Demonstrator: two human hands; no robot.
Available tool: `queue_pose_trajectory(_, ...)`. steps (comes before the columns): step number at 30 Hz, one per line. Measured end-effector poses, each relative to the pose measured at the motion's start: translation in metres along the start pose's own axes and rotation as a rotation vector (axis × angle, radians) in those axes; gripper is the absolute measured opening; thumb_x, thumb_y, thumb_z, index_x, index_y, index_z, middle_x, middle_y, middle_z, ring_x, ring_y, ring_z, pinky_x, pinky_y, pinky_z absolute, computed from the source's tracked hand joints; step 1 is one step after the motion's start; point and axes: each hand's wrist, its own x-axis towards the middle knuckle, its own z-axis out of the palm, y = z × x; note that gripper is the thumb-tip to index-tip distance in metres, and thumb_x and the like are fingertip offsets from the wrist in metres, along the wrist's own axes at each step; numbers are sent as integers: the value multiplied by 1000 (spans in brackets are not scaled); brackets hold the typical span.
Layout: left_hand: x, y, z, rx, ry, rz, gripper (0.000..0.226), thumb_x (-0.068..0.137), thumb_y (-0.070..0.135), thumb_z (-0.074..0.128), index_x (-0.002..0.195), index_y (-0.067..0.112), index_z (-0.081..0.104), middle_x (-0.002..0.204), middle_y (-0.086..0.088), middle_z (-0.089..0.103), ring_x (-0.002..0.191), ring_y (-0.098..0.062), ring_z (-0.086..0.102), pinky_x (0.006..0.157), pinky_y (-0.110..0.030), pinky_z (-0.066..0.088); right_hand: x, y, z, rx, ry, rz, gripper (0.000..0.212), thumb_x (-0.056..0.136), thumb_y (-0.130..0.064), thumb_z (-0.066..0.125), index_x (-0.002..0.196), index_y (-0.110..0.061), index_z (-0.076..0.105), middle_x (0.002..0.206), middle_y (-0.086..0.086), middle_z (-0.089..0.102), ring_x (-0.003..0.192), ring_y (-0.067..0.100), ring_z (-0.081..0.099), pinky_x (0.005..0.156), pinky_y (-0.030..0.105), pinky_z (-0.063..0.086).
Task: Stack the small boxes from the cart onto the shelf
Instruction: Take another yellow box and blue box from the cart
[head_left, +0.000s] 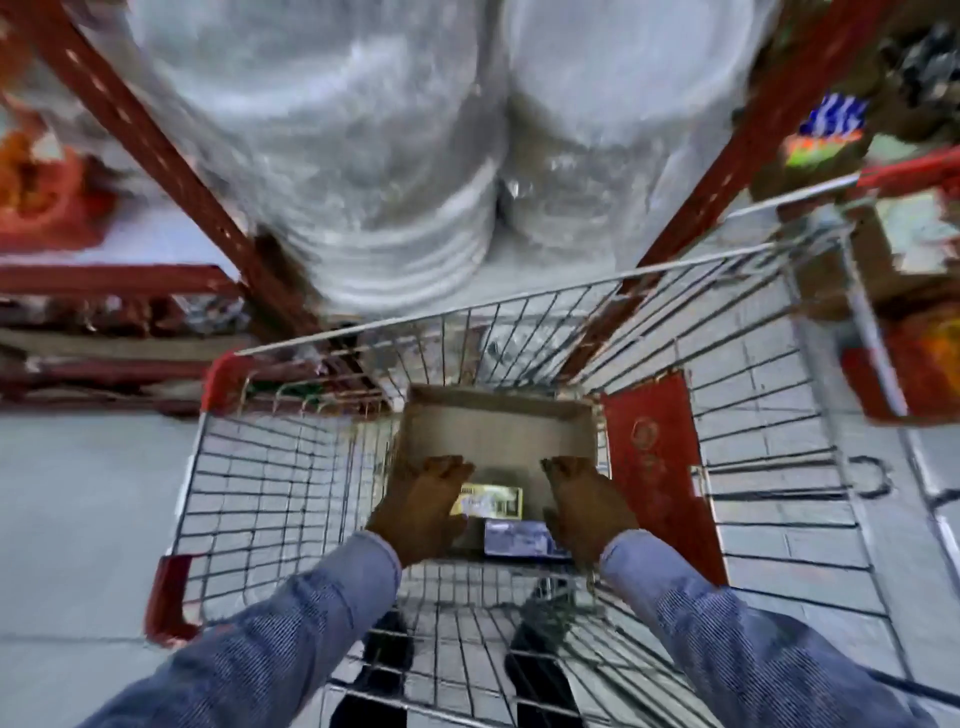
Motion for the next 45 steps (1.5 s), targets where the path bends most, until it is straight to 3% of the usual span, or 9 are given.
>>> queue_pose_trajectory(4, 36, -9, 48, 44, -68, 12, 74, 84, 23, 67, 146, 12, 28, 153, -11, 34, 138, -28, 34, 112, -40, 32, 23, 7, 49, -57, -178, -6, 41, 81, -22, 67, 116, -8, 53, 119, 16, 60, 108, 35, 55, 85, 40, 49)
queue_pose_trajectory(8, 55, -11, 69, 22, -71, 26, 70, 84, 12, 65, 145, 10, 31, 150, -12, 39, 136, -27, 37, 110, -35, 30, 34, 13, 76, -70, -265, -3, 44, 78, -27, 73, 114, -9, 54, 114, 15, 64, 102, 32, 61, 79, 35, 49)
queue_pose_trajectory(12, 67, -17, 81, 40, -121, 45, 67, 85, 7, 63, 144, 10, 32, 148, -14, 42, 134, -28, 40, 110, -34, 28, 41, 16, 89, -41, -251, 17, 39, 74, -28, 76, 106, -12, 60, 110, 13, 67, 98, 31, 64, 77, 35, 52)
queue_pose_trajectory(16, 76, -25, 83, 58, -135, 51, 66, 76, 5, 73, 136, 10, 44, 136, -14, 53, 123, -30, 50, 102, -43, 43, 50, 17, 97, -54, -227, 15, 32, 69, -29, 78, 94, -15, 64, 99, 10, 71, 87, 28, 68, 72, 34, 56)
queue_pose_trajectory(25, 77, -35, 45, 35, 68, -13, 64, 71, 24, 80, 126, 13, 51, 122, -10, 61, 107, -30, 60, 87, -43, 53, 60, 21, 96, -65, -193, -45, 41, 64, -48, 78, 92, -20, 65, 95, 6, 69, 79, 25, 66, 69, 34, 57)
queue_pose_trajectory(30, 41, -27, -24, -2, 245, -29, 66, 69, 29, 81, 128, 22, 51, 121, -10, 65, 103, -32, 63, 83, -42, 54, 47, 11, 32, -69, -82, -79, 47, 65, -42, 79, 99, -17, 61, 103, 11, 65, 90, 30, 62, 76, 35, 50)
queue_pose_trajectory(36, -39, -9, -143, 16, 497, -41, 60, 58, 35, 88, 111, 21, 65, 101, -8, 73, 86, -31, 69, 69, -35, 54, 4, -19, -99, -166, 90, -145, 43, 59, -47, 79, 84, -16, 61, 87, 7, 68, 77, 27, 63, 57, 26, 35)
queue_pose_trajectory(41, -121, 11, -251, 52, 753, -55, 63, 56, 45, 80, 112, 20, 67, 105, -6, 74, 88, -31, 71, 72, -39, 57, -58, -50, -210, -183, 409, -215, 44, 56, -55, 74, 69, -24, 47, 75, 9, 64, 70, 30, 60, 54, 30, 31)
queue_pose_trajectory(45, -174, 23, -327, 101, 885, -86, 70, 50, 44, 73, 117, 25, 65, 111, -4, 72, 92, -29, 69, 77, -40, 57, -106, -77, -296, -270, 568, -236, 46, 50, -55, 70, 79, -20, 59, 76, 6, 64, 72, 28, 59, 56, 32, 40)
